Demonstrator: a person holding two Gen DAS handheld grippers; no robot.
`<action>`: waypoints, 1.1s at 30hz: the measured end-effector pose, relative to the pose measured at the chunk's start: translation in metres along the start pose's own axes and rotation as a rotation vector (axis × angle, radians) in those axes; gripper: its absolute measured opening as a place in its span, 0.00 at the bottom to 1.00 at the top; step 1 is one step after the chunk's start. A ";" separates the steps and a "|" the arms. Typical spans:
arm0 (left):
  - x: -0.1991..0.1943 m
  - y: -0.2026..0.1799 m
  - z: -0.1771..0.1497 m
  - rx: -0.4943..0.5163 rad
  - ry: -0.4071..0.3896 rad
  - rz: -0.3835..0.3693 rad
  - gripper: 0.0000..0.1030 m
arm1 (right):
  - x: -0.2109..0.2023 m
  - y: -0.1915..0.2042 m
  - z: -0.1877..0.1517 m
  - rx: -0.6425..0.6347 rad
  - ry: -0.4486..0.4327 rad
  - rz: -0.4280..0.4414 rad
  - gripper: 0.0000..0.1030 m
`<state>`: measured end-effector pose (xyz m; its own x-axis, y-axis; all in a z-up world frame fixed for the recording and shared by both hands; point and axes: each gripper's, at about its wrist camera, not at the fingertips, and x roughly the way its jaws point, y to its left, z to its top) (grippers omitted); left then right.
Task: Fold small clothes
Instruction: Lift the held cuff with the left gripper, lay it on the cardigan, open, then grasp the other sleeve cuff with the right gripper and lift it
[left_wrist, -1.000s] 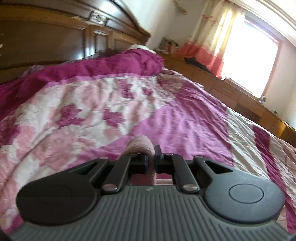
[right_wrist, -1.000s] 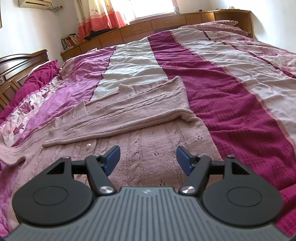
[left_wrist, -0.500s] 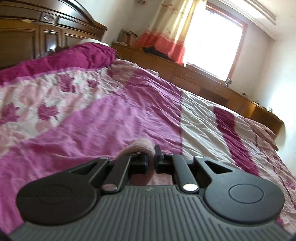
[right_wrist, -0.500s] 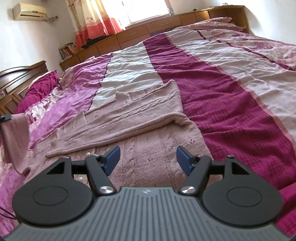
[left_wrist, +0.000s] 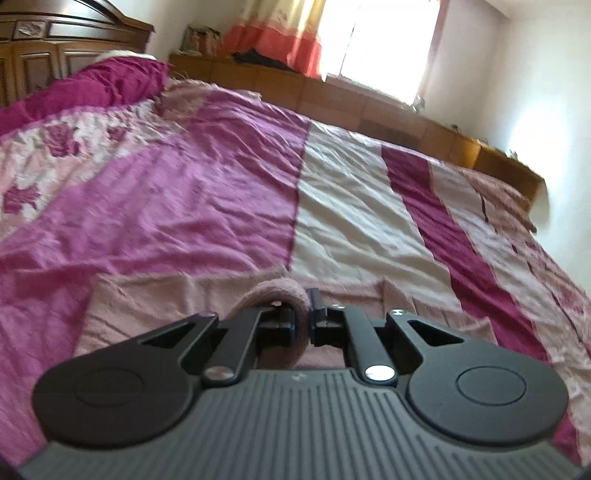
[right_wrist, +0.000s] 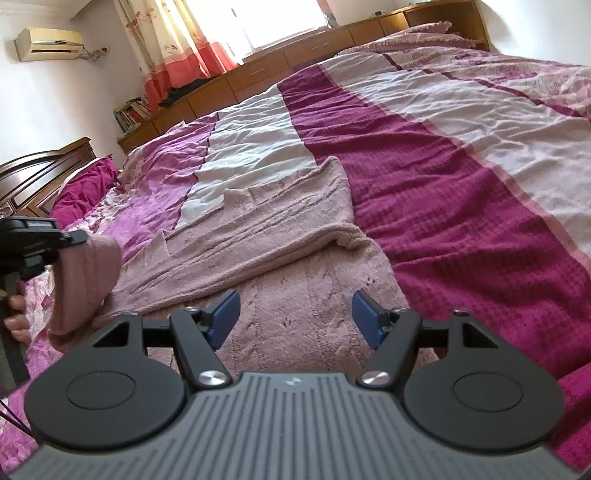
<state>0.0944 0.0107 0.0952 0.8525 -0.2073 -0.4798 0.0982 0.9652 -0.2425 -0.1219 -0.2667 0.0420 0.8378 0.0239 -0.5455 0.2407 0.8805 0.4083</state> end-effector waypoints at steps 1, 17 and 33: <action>0.004 -0.003 -0.004 0.005 0.013 -0.004 0.08 | 0.001 -0.001 0.000 0.004 0.003 0.001 0.71; 0.033 -0.027 -0.045 0.019 0.189 -0.056 0.31 | 0.011 -0.008 -0.006 0.008 0.028 0.000 0.71; 0.002 -0.035 -0.054 0.161 0.249 -0.066 0.62 | 0.010 -0.008 -0.009 -0.002 0.033 -0.002 0.72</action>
<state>0.0650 -0.0322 0.0574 0.6918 -0.2838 -0.6640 0.2459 0.9572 -0.1529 -0.1200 -0.2687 0.0267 0.8205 0.0379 -0.5703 0.2413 0.8816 0.4058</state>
